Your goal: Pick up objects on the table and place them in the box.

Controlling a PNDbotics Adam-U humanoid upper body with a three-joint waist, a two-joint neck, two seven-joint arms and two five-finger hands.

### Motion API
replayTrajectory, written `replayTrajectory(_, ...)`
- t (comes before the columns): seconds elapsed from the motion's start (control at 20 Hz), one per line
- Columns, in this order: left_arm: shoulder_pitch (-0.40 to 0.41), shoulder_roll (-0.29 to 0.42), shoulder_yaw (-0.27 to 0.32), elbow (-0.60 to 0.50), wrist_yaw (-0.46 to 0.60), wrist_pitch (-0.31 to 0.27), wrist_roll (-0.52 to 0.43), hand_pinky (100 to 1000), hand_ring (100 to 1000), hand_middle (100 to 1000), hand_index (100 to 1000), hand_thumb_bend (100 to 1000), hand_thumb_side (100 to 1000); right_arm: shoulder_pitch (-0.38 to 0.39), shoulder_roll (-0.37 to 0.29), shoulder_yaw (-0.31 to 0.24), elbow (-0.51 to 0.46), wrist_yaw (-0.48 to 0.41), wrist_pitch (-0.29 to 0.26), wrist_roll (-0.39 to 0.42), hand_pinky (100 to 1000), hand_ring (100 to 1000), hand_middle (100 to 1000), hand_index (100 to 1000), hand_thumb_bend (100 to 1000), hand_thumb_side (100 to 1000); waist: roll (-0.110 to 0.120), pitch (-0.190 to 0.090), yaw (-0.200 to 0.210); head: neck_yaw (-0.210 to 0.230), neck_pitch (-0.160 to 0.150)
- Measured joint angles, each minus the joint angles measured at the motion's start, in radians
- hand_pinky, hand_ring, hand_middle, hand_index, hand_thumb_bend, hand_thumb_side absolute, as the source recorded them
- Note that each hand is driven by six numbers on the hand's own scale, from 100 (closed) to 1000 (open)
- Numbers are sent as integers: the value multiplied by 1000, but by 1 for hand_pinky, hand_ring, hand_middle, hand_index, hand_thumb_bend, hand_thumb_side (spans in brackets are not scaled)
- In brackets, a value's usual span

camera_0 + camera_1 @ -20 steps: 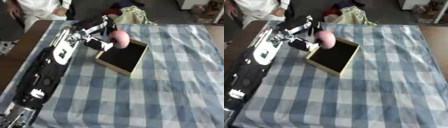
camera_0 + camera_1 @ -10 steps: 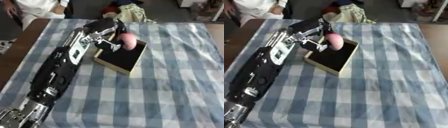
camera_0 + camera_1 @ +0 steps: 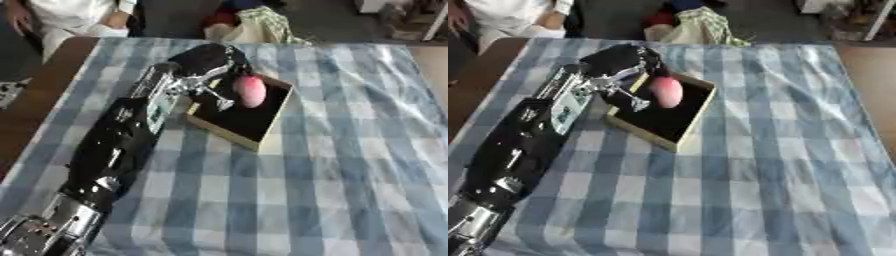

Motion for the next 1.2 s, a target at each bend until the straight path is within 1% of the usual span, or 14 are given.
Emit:
replayTrajectory(0.1,0,0,0,6,-18,-4,9,640,733,679,840,338,100,0,0,0,0,0,2,2,763,561,662,720,100,921,0,0,0,0,0)
replayTrajectory(0.15,0,0,0,9,-23,-8,11,669,766,719,867,369,116,0,1,0,0,0,2,2,763,561,662,720,100,921,1,0,0,-1,0)
replayTrajectory(0.25,0,0,0,11,-33,-20,9,688,788,741,885,397,187,0,5,0,0,0,3,4,762,561,661,720,100,921,1,0,0,-1,0)
replayTrajectory(0.3,0,-1,0,11,-37,-25,7,694,796,748,891,404,203,0,7,0,0,0,4,4,762,561,661,720,100,921,1,0,-1,-2,0)
replayTrajectory(0.4,1,-1,1,11,-45,-31,3,691,793,745,888,372,195,0,8,0,0,-1,4,4,762,560,661,720,100,922,1,0,-1,-2,0)
replayTrajectory(0.55,3,-1,11,10,-42,-32,7,673,775,722,868,286,136,1,8,0,0,-1,6,6,762,560,660,719,100,923,1,0,-1,-5,0)
replayTrajectory(0.6,3,-1,14,6,-36,-30,9,669,771,717,864,276,124,1,8,0,0,-1,6,7,762,560,660,719,100,923,1,0,0,-6,0)
replayTrajectory(0.7,4,-1,19,-7,-15,-24,14,655,758,698,850,213,109,1,9,0,0,-2,7,9,762,559,660,719,100,923,1,0,0,-7,0)
replayTrajectory(0.75,5,-1,22,-16,-1,-20,15,654,756,696,848,207,109,1,9,0,0,-2,7,10,762,559,660,719,100,923,1,0,0,-8,0)
replayTrajectory(0.8,7,-1,25,-26,14,-15,15,642,743,683,837,160,103,1,9,0,0,-2,7,11,763,560,660,720,100,922,1,0,1,-9,0)
replayTrajectory(0.85,10,0,26,-37,30,-9,14,642,743,683,837,160,103,1,9,0,0,-3,7,11,763,560,660,720,100,922,1,0,1,-10,0)
replayTrajectory(0.9,11,0,29,-48,49,-2,11,636,735,673,830,128,100,1,9,0,0,-3,8,12,763,561,661,720,100,922,1,-1,2,-10,0)
replayTrajectory(0.95,12,2,31,-64,70,6,8,633,730,667,825,118,100,1,9,-1,0,-3,8,12,764,561,661,720,100,921,1,-1,2,-11,0)
replayTrajectory(1.2,13,33,36,-170,191,45,-29,619,712,645,804,100,100,1,8,-1,0,-2,7,11,766,563,663,721,100,919,3,-7,8,-15,0)
